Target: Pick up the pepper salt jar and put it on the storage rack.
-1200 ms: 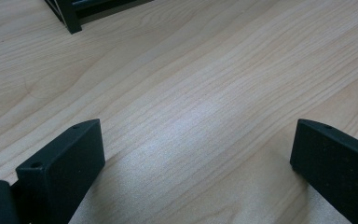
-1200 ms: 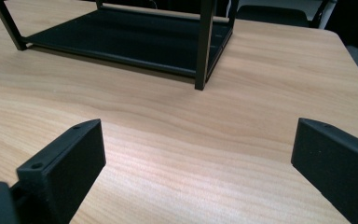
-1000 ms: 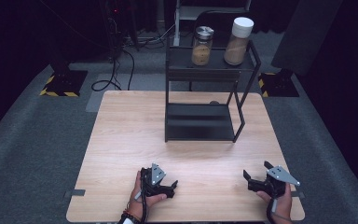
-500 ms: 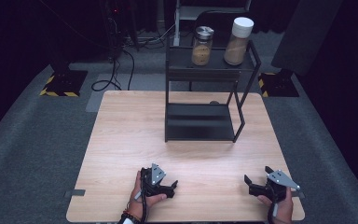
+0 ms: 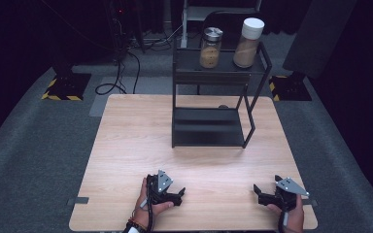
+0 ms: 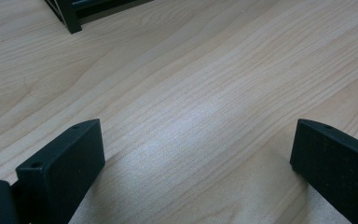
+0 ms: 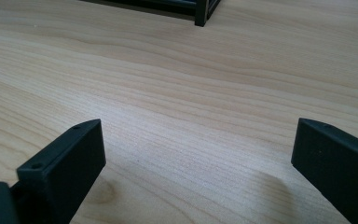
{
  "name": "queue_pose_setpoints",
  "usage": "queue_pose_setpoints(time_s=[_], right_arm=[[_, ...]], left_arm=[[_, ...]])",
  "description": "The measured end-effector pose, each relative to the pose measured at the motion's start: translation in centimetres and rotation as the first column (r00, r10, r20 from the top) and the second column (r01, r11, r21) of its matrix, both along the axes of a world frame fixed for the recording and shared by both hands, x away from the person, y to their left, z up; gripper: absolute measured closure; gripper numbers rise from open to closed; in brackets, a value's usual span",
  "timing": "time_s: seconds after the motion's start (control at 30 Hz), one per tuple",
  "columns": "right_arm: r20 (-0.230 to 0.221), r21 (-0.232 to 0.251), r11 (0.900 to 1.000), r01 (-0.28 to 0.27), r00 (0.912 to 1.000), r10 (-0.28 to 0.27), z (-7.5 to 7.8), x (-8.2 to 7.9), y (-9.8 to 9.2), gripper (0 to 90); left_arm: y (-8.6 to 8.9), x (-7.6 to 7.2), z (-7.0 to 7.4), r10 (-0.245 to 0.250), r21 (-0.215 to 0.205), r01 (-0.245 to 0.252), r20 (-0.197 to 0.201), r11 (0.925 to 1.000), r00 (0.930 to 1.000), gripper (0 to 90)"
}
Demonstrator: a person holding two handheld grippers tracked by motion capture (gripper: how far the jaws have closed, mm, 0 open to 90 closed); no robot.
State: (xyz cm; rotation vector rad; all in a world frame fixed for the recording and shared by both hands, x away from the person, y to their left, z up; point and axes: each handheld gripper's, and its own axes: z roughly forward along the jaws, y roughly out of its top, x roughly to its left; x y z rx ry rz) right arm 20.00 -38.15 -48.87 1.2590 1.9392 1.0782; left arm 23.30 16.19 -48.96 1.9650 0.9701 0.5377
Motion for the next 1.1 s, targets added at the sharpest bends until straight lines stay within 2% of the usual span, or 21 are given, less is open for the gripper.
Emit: queue_pose_setpoints(time_s=[0.1,0.27,0.4,0.5,1.1], right_arm=[[-0.021,0.000,1.000,-0.003,0.9998,0.003,0.1,0.3,-0.1,2.3],[-0.043,-0.028,1.000,-0.011,0.9990,0.010,0.5,0.6,0.3,1.7],[-0.047,-0.026,1.000,-0.004,0.9989,0.003,0.5,0.6,0.3,1.4],[-0.071,-0.006,1.000,-0.004,0.9975,0.004,0.7,1.1,0.0,1.2],[-0.074,-0.005,1.000,0.004,0.9972,-0.004,0.7,1.2,0.2,0.3]], left_arm=[[0.0,0.0,0.0,-0.001,0.001,0.001,0.000,1.0000,1.0000,2.8],[0.0,0.0,0.0,0.000,0.001,0.000,0.001,1.0000,1.0000,2.8],[0.0,0.0,0.0,-0.001,0.003,0.001,0.003,1.0000,1.0000,2.8],[0.0,0.0,0.0,0.000,0.001,0.000,0.002,1.0000,1.0000,2.8],[0.0,-0.1,0.0,0.000,0.003,0.000,0.003,1.0000,1.0000,2.8]])
